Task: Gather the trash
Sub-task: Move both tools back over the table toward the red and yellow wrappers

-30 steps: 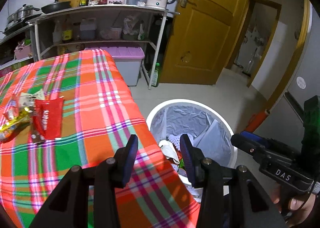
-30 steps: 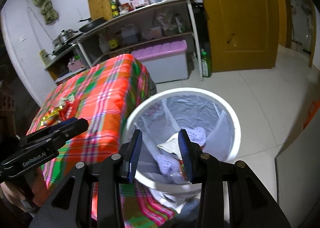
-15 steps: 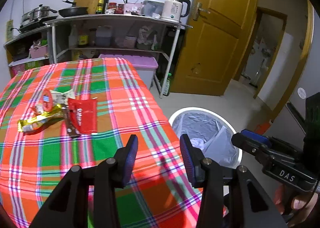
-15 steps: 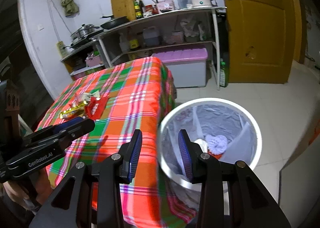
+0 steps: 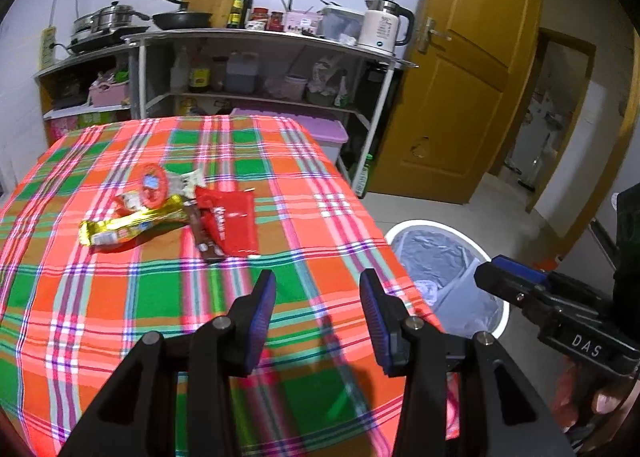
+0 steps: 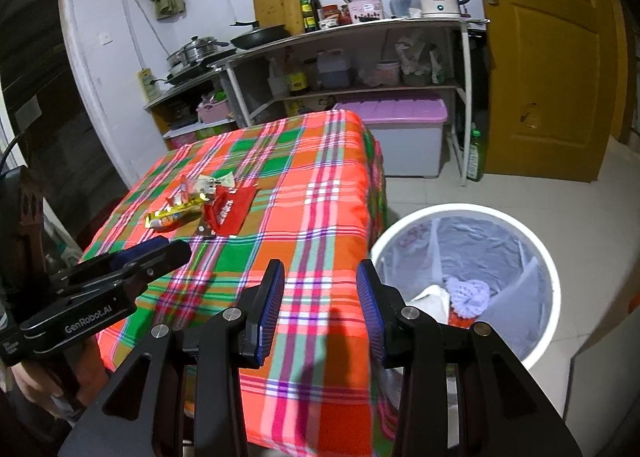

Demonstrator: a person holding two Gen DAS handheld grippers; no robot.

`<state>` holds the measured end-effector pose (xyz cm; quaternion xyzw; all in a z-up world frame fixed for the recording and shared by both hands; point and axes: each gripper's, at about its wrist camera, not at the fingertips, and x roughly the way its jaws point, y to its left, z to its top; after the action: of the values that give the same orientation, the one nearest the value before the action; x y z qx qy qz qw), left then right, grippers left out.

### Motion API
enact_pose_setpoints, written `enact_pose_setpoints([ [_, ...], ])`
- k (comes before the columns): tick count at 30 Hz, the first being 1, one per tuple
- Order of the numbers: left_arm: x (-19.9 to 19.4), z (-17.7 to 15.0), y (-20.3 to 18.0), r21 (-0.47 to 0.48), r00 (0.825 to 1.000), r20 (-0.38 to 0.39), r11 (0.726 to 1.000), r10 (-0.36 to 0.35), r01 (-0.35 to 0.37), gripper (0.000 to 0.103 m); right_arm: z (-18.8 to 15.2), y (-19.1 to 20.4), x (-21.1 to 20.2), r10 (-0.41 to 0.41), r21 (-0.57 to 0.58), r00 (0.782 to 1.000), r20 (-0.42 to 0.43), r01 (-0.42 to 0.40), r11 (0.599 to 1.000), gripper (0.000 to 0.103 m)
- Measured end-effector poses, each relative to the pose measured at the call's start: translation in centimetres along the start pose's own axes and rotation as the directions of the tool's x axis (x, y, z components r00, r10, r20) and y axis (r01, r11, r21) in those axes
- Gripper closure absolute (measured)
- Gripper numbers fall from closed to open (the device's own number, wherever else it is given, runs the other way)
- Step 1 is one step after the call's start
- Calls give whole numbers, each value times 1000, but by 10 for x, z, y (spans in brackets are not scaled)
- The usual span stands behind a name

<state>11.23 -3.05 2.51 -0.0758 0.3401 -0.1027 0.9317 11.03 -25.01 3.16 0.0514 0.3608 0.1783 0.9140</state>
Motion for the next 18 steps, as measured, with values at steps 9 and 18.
enact_pose_setpoints([
  [9, -5, -4, 39, -60, 998, 2, 996, 63, -63, 58, 4, 18, 21, 45, -25, 999, -25, -46, 999, 64],
  [18, -10, -3, 85, -131, 990, 10, 982, 141, -138, 54, 16, 38, 46, 100, -35, 994, -50, -102, 994, 64],
])
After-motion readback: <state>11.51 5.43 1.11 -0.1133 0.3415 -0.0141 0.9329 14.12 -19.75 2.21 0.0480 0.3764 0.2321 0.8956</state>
